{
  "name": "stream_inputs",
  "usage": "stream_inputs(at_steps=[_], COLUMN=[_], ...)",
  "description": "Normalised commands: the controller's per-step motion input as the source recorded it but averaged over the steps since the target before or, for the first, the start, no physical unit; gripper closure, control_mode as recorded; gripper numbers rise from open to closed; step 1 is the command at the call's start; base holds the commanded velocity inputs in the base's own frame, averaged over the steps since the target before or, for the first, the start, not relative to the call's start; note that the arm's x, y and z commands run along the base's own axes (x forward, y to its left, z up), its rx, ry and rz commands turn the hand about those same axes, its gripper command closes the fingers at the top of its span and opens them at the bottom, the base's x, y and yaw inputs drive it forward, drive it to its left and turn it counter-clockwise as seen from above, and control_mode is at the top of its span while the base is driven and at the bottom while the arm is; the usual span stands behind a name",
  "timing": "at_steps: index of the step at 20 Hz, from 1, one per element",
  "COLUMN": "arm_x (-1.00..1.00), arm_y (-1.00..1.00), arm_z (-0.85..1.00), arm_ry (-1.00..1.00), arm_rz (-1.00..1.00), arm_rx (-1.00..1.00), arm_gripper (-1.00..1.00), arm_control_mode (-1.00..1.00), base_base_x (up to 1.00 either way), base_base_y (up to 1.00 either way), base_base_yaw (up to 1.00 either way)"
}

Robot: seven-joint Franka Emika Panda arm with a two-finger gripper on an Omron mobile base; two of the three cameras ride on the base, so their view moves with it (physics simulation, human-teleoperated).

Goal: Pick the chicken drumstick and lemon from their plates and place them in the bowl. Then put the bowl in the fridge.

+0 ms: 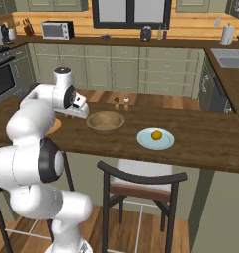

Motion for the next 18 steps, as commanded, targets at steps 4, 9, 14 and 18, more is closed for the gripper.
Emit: stream_inputs(at_steps=[4,9,14,18], arm_x=[0.14,0.12,0.42,0.48], arm_y=[-0.58,-0.52,-0.24,0.00], arm_z=[-0.09,-0.09,-0.14,-0.18], arm_ry=[0.00,0.00,0.03,0.05], arm_rz=[-0.03,-0.02,-0.01,-0.01], arm_rx=[-0.08,-0.07,-0.01,0.00], arm_gripper=[1.00,1.00,1.00,1.00], arm_control_mode=[-1.00,-1.00,-1.00,-1.00], base_base_x=[0.00,0.00,0.00,0.00], base_base_y=[0.00,0.00,0.00,0.00], base_base_yaw=[0.00,0.00,0.00,0.00])
